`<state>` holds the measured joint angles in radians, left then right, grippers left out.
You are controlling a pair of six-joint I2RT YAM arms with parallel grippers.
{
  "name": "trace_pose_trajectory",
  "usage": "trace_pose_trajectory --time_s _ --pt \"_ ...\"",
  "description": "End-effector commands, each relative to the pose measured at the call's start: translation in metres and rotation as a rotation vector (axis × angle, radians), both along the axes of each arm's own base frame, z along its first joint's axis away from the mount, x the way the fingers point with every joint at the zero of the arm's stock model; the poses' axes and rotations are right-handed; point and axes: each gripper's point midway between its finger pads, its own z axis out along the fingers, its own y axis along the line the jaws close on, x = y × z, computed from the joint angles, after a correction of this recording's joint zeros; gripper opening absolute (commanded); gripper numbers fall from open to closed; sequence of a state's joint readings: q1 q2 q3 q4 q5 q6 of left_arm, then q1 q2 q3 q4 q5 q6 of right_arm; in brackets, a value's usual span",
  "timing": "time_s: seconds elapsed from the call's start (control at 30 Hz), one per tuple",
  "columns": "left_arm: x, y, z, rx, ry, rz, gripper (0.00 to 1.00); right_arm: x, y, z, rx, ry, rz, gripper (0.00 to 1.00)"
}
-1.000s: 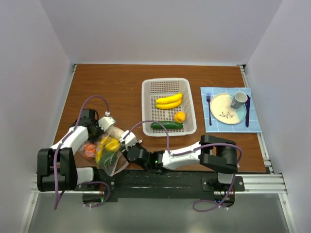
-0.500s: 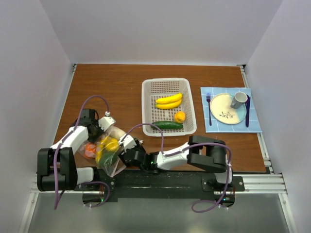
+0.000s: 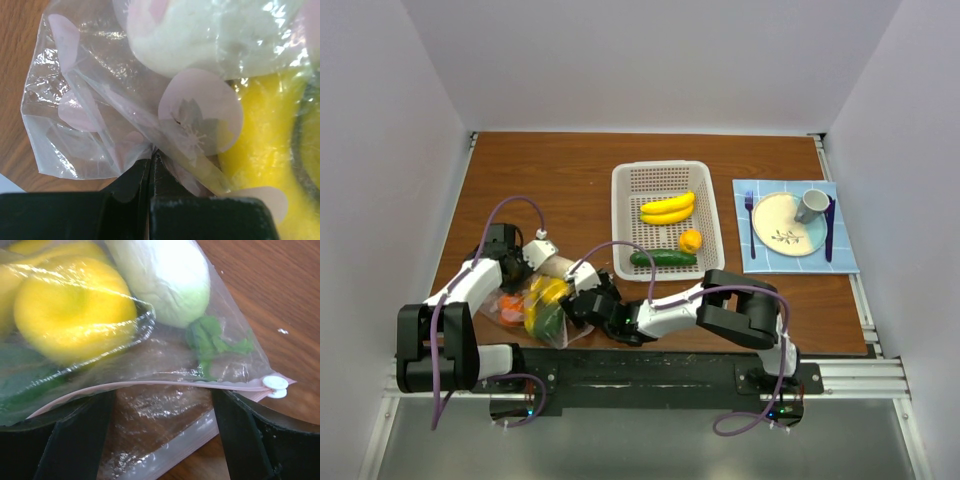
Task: Open the zip-top bag and remove the fake food
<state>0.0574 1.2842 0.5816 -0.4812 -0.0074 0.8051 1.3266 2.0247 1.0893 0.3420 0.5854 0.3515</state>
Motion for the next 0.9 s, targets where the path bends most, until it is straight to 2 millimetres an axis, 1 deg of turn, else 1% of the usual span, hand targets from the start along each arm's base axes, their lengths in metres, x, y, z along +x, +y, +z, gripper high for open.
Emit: trace_pose_trajectory --time_s 0.0,0.07,0.1,0.13,0.2,0.3,0.33,0.4,0.5,0.53,0.57,0.6,0.63,0.67,0.73,0.8,0.83,0.87 --pt "-0.021 -0.009 -0.011 -0.043 0.085 -0.032 0.0 0.012 0.019 0.019 0.022 -0.058 -0.015 0.8" --pt "-0.022 -0.009 -0.011 -0.041 0.088 -0.038 0.0 0.014 0.022 0.017 0.01 -0.073 -0.011 0.77" --pt "-0.024 -0.009 -0.012 -0.04 0.093 -0.042 0.0 0.015 0.026 0.02 0.017 -0.079 -0.008 0.76" --pt "-0.025 -0.009 -0.012 -0.04 0.096 -0.047 0.0 0.018 0.027 0.02 0.008 -0.088 -0.008 0.74" --pt "-0.027 -0.01 -0.013 -0.042 0.103 -0.056 0.0 0.022 0.029 0.018 0.001 -0.099 -0.02 0.72" --pt "-0.029 -0.011 -0.014 -0.045 0.112 -0.066 0.0 0.029 0.026 0.018 -0.012 -0.126 -0.048 0.64" --pt "-0.03 -0.012 -0.015 -0.048 0.115 -0.073 0.0 0.032 0.025 0.019 -0.014 -0.131 -0.053 0.58" --pt "-0.029 -0.012 -0.015 -0.049 0.114 -0.077 0.0 0.036 0.027 0.021 -0.004 -0.134 -0.059 0.51" --pt "-0.029 -0.012 -0.015 -0.051 0.114 -0.078 0.0 0.034 0.034 0.022 0.013 -0.12 -0.038 0.33" --pt "-0.03 -0.013 -0.016 -0.054 0.119 -0.078 0.0 0.034 0.034 0.025 0.022 -0.12 -0.038 0.15" --pt "-0.03 -0.013 -0.017 -0.052 0.12 -0.078 0.0 0.034 0.033 0.025 0.024 -0.118 -0.038 0.05" --pt "-0.029 -0.013 -0.016 -0.053 0.116 -0.078 0.0 0.033 0.032 0.025 0.027 -0.116 -0.04 0.0" --pt "-0.029 -0.013 -0.017 -0.052 0.117 -0.078 0.0 0.032 0.032 0.029 0.04 -0.111 -0.04 0.0" --pt "-0.029 -0.012 -0.017 -0.049 0.116 -0.075 0.0 0.03 0.028 0.026 0.035 -0.106 -0.041 0.0" --pt "-0.029 -0.011 -0.018 -0.044 0.112 -0.069 0.0 0.028 0.024 0.027 0.041 -0.098 -0.042 0.0" --pt "-0.025 -0.009 -0.018 -0.037 0.097 -0.061 0.0 0.021 0.017 0.032 0.054 -0.085 -0.031 0.0" --pt "-0.025 -0.008 -0.018 -0.033 0.096 -0.049 0.0 0.015 0.017 0.036 0.069 -0.074 -0.02 0.0" --pt "-0.023 -0.008 -0.017 -0.031 0.092 -0.044 0.0 0.009 0.012 0.039 0.077 -0.065 -0.008 0.0"
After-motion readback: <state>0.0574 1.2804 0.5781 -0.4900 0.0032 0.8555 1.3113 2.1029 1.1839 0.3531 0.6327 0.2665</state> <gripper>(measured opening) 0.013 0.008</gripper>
